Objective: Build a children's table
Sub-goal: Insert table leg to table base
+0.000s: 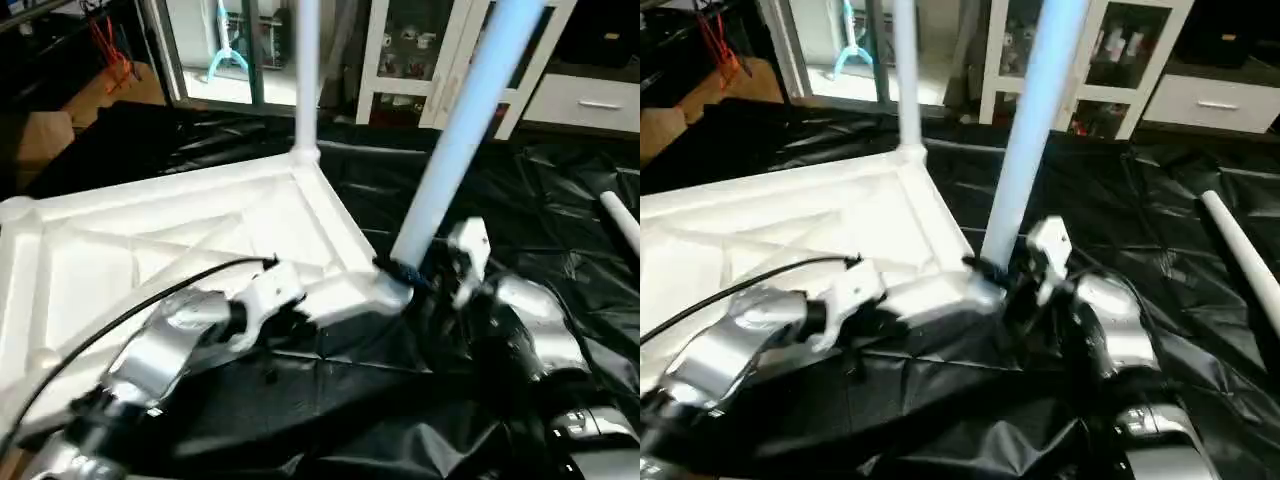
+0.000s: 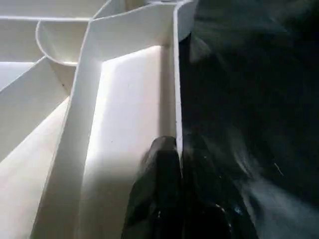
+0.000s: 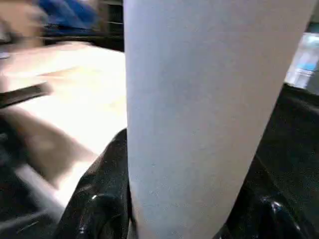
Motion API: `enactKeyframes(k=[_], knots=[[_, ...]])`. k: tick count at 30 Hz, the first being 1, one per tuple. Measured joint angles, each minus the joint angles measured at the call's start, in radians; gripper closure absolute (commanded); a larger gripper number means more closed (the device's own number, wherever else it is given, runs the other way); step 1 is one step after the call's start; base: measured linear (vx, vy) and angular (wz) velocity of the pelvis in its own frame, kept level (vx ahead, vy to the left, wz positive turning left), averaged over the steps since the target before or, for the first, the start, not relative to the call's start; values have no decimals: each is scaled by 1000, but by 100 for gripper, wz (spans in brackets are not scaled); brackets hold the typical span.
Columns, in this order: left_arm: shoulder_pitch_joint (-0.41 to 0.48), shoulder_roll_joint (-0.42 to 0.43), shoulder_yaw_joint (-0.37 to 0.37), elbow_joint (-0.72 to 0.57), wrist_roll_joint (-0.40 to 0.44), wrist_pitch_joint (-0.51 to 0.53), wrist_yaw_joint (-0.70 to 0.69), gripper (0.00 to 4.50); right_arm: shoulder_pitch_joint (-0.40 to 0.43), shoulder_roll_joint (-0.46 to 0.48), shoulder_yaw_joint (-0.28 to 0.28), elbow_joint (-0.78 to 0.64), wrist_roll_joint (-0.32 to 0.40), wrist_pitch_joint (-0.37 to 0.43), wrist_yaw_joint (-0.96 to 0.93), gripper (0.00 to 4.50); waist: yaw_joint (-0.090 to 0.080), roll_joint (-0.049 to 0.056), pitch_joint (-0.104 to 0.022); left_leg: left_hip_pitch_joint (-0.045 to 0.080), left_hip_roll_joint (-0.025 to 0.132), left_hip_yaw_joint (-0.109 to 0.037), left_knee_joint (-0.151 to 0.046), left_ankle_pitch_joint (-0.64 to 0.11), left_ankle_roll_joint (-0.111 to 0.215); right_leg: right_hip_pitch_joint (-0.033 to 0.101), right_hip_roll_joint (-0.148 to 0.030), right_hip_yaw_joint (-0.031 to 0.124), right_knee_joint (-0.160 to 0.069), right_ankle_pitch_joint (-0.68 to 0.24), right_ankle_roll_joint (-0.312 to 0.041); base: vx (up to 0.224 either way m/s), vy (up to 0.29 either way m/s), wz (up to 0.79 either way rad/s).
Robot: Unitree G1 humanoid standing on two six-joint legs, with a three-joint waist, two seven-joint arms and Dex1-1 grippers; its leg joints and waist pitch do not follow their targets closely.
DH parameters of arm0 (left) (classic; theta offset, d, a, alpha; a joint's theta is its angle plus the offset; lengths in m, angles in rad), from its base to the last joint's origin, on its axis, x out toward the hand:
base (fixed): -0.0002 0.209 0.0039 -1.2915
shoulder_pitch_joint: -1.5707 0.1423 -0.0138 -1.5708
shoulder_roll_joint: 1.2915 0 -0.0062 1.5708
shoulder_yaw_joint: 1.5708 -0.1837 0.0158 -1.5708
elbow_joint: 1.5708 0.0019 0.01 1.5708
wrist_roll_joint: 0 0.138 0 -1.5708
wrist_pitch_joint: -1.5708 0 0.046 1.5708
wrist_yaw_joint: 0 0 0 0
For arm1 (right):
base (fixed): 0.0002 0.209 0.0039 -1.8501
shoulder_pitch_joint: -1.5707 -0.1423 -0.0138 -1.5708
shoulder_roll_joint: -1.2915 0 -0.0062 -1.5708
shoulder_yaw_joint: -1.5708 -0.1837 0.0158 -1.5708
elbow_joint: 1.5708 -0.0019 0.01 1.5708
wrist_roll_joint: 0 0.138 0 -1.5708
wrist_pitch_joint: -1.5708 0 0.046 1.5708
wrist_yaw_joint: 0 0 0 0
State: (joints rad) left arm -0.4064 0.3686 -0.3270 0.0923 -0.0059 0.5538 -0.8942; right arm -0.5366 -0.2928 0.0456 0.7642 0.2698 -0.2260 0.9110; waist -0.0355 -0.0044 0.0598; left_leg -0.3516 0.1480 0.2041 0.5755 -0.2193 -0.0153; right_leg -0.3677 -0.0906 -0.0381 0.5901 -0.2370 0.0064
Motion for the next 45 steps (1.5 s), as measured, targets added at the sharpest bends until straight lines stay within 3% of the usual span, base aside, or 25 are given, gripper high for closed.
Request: enactKeyframes(k=[4, 7, 11, 18, 23, 26, 29, 37, 45], knots=[[-101, -185, 23, 103, 31, 138, 209, 450, -111, 70, 3, 110, -117, -1, -426, 264, 0, -1, 0, -3, 0, 0, 0, 0, 0, 0, 0, 0, 0, 4, -6, 0, 0, 0], [-137, -275, 40, 148, 32, 170, 313, 450, -148, 138, -48, 153, -109, 12, -631, 264, 13, -1, -2, -6, 0, 0, 0, 1, 0, 3, 0, -1, 1, 4, -6, 48, -3, 2], [-153, -299, 47, 154, 30, 183, 342, 450, -168, 180, -109, 165, -64, 20, -698, 264, 14, -1, -2, -16, 0, 0, 2, 4, 8, -5, 0, -1, 2, 4, -6, 0, 0, 0], [-154, -272, 49, 152, 22, 177, 332, 450, -178, 203, -168, 183, -5, 20, -653, 264, 13, 1, -1, -16, 3, 0, 1, 4, 7, -6, 1, -3, 3, 4, -6, 0, 0, 0], [-79, -88, 4, 73, 22, 9, 153, 450, -154, 168, -149, 139, 21, 84, -386, 264, -2, 2, 0, -18, 12, 0, 0, 4, 7, -7, 11, -2, 3, 3, -7, 0, 0, 0], [-21, 20, 8, 15, 1, -66, 27, 450, -112, 113, -115, 71, 54, 159, -179, 264, -2, 1, -1, -18, 19, 0, 0, 4, 7, -10, 17, -4, 4, 0, -11, 0, 0, 0], [13, 71, 8, -33, -23, -77, -43, 450, -76, 57, -91, 15, 87, 220, -5, 265, 7, -1, -1, -17, 20, 0, 0, 4, 5, -10, 18, -5, 5, -1, -14, 0, 0, 0], [52, 145, 2, -70, -98, -79, -193, 450, 1, -89, -35, -48, 127, 285, 384, 265, 33, -3, -2, -15, 20, 0, 0, 3, 5, -8, 17, -5, 6, -2, -16, 0, 0, 0], [62, 158, -10, -70, -104, -89, -236, 450, 61, -109, -33, -96, 130, 269, 452, 265, 43, -7, -6, -8, 20, 0, 0, 3, 4, -2, 18, -5, 7, -3, -17, 0, 0, 0]])
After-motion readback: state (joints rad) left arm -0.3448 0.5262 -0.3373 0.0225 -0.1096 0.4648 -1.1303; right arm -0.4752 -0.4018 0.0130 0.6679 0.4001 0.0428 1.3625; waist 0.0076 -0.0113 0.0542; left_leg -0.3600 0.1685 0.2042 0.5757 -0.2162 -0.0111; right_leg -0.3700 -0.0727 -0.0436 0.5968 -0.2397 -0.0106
